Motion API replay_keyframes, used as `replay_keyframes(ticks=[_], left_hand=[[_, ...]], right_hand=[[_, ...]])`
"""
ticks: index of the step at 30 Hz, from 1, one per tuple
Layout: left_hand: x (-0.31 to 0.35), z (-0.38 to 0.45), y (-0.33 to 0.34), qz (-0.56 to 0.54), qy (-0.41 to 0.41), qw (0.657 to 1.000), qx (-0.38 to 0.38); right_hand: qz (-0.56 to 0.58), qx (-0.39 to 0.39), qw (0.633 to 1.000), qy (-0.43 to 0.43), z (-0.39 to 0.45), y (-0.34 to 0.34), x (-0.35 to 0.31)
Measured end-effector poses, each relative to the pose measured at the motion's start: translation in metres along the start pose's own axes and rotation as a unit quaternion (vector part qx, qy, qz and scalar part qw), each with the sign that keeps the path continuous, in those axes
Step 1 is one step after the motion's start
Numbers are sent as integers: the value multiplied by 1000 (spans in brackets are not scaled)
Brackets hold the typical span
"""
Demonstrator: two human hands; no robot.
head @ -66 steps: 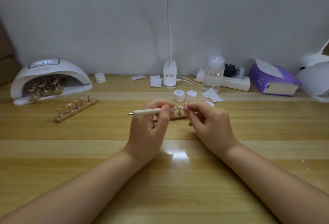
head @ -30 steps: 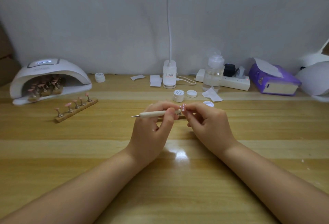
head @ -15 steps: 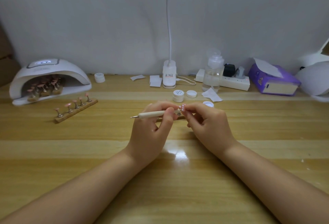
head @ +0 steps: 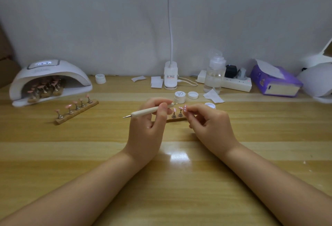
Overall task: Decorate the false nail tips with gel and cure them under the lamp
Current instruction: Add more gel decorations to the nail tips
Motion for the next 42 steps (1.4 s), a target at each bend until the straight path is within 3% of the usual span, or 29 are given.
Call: replay_keyframes(ticks=[4,13,19,27,42], left_hand=[[-15,4,-6,-4,-49,998,25],[-29,8,-11,-20,-78,995,57],[-38,9,-15,-33,-99,992,73],[-37,10,-16,-32,-102,991,77],[-40,9,-9,-51,-113,991,57]], right_hand=[[-6,6,1000,11,0,-2,1],[37,-1,997,71,13,5,-7],[-45,-113,986,114,13,42,-2],[-116,-90,971,187,10,60,22],[-229,-112,953,161,8,66,29]])
Point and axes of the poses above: each hand's wrist, its own z-axis towards the middle knuckle, its own y-axis out of the palm, x = y × z, the point moved 10 cm from there along z, towards the middle knuckle, and after that the axes turned 15 degrees about z, right-handed, at the moved point
